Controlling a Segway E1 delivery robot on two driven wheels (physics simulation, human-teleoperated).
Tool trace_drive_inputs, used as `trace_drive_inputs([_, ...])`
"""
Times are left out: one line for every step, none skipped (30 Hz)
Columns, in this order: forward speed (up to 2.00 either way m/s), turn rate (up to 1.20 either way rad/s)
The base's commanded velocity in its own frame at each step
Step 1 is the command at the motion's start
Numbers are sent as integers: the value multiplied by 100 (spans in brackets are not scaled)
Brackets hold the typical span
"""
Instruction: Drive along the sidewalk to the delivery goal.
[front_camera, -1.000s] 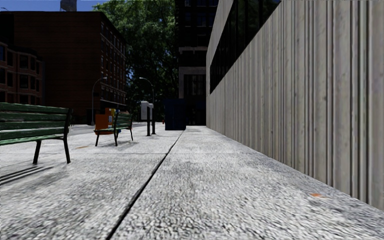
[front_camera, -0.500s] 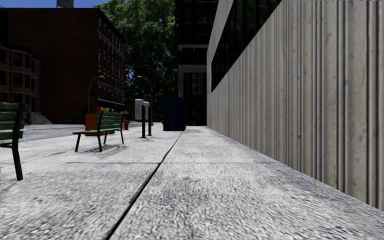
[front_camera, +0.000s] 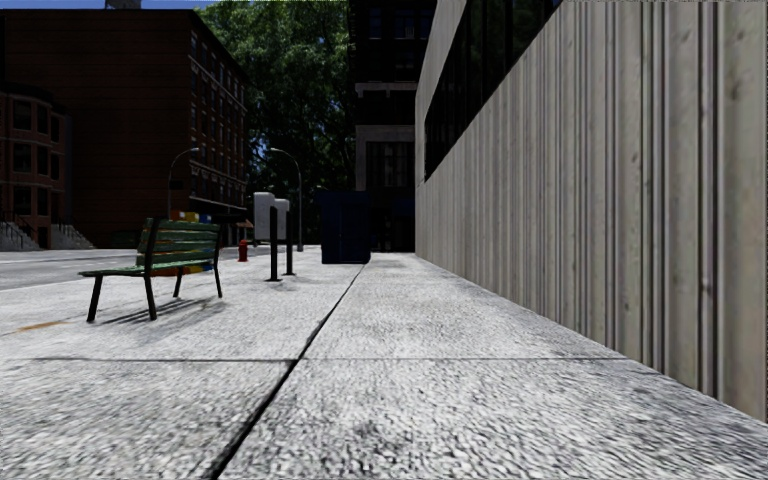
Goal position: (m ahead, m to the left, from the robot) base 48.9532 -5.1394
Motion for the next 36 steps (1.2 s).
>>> trace_drive_inputs([200, 0])
trace_drive_inputs([200, 0])
trace_drive_inputs([200, 0])
trace_drive_inputs([200, 0])
trace_drive_inputs([200, 0])
trace_drive_inputs([200, 0])
trace_drive_inputs([200, 0])
trace_drive_inputs([200, 0])
trace_drive_inputs([200, 0])
trace_drive_inputs([200, 0])
trace_drive_inputs([200, 0])
trace_drive_inputs([200, 0])
trace_drive_inputs([200, 0])
trace_drive_inputs([200, 0])
trace_drive_inputs([200, 0])
trace_drive_inputs([200, 0])
trace_drive_inputs([200, 0])
trace_drive_inputs([200, 0])
trace_drive_inputs([200, 0])
trace_drive_inputs([200, 0])
trace_drive_inputs([200, 0])
trace_drive_inputs([200, 0])
trace_drive_inputs([200, 0])
trace_drive_inputs([200, 0])
trace_drive_inputs([200, 0])
trace_drive_inputs([200, 0])
trace_drive_inputs([200, 0])
trace_drive_inputs([200, 0])
trace_drive_inputs([200, 0])
trace_drive_inputs([200, 0])
trace_drive_inputs([200, 0])
trace_drive_inputs([200, 0])
trace_drive_inputs([200, 6])
trace_drive_inputs([200, 14])
trace_drive_inputs([200, 17])
trace_drive_inputs([200, 17])
